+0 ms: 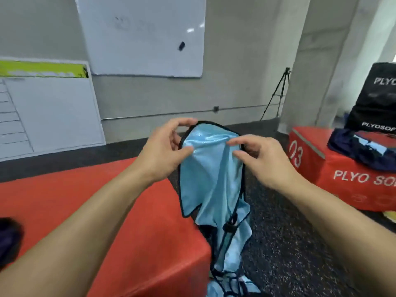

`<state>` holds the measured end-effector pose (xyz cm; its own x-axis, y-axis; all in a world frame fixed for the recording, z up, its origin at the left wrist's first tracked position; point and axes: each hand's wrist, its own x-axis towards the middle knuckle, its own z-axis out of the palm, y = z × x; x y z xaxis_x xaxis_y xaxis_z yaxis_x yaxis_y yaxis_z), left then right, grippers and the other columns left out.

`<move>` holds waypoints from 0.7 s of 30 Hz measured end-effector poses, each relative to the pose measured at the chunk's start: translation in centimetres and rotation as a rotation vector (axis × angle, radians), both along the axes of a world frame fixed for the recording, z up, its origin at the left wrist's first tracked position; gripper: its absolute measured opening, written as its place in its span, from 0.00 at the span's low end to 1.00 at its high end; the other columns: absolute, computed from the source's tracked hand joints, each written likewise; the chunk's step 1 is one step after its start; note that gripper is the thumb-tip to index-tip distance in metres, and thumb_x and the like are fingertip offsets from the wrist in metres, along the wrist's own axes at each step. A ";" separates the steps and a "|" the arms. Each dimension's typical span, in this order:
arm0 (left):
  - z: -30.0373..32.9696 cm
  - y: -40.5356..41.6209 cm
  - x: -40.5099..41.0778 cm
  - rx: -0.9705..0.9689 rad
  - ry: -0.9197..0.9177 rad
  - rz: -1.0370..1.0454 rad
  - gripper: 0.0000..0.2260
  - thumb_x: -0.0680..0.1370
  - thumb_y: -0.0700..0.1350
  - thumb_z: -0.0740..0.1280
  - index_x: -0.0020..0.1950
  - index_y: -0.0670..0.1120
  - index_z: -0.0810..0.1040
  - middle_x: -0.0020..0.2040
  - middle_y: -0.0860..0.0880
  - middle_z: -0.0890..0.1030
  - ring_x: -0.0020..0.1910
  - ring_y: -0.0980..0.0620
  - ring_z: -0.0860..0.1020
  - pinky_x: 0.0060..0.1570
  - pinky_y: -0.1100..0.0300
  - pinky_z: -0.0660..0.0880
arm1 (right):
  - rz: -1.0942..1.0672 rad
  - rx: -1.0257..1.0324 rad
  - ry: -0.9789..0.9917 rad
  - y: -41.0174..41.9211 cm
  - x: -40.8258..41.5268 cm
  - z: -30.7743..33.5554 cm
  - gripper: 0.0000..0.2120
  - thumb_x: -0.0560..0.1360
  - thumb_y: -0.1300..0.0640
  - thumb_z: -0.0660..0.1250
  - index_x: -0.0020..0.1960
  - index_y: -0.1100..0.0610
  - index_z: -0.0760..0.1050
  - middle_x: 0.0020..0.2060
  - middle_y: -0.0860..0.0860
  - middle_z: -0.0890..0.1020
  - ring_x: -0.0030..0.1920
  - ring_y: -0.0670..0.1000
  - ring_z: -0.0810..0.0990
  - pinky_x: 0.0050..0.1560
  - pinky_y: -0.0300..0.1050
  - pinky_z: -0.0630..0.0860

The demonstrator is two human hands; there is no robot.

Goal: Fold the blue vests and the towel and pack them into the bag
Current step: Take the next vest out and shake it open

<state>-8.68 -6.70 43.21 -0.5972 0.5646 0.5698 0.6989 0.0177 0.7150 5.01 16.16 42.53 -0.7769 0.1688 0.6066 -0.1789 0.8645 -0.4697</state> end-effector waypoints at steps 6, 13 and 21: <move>7.6 -7.1 -1.1 0.162 0.028 0.096 0.19 0.75 0.31 0.70 0.63 0.46 0.75 0.51 0.51 0.81 0.40 0.53 0.74 0.41 0.66 0.72 | 0.085 -0.027 0.109 -6.9 -4.4 10.5 0.10 0.79 0.59 0.71 0.57 0.47 0.84 0.50 0.45 0.86 0.46 0.48 0.84 0.52 0.39 0.79; 9.1 -15.7 -2.0 0.101 0.015 0.267 0.09 0.79 0.48 0.72 0.58 0.48 0.81 0.44 0.47 0.82 0.39 0.56 0.74 0.42 0.70 0.71 | 0.252 -0.105 0.140 -15.9 -8.4 17.1 0.11 0.79 0.60 0.71 0.59 0.50 0.84 0.47 0.48 0.87 0.46 0.52 0.85 0.46 0.38 0.81; 11.1 -24.2 -2.1 0.021 0.058 0.289 0.12 0.77 0.59 0.71 0.52 0.53 0.84 0.46 0.49 0.85 0.45 0.52 0.81 0.47 0.59 0.74 | 0.375 -0.083 0.070 -24.8 -10.7 18.0 0.12 0.80 0.59 0.70 0.61 0.49 0.83 0.49 0.43 0.86 0.46 0.51 0.86 0.52 0.50 0.82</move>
<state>-10.80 -30.90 54.32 -0.6974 0.3637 0.6175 0.7069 0.2073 0.6763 -5.66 -8.62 60.56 -0.7513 -0.0687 0.6564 -0.5093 0.6928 -0.5106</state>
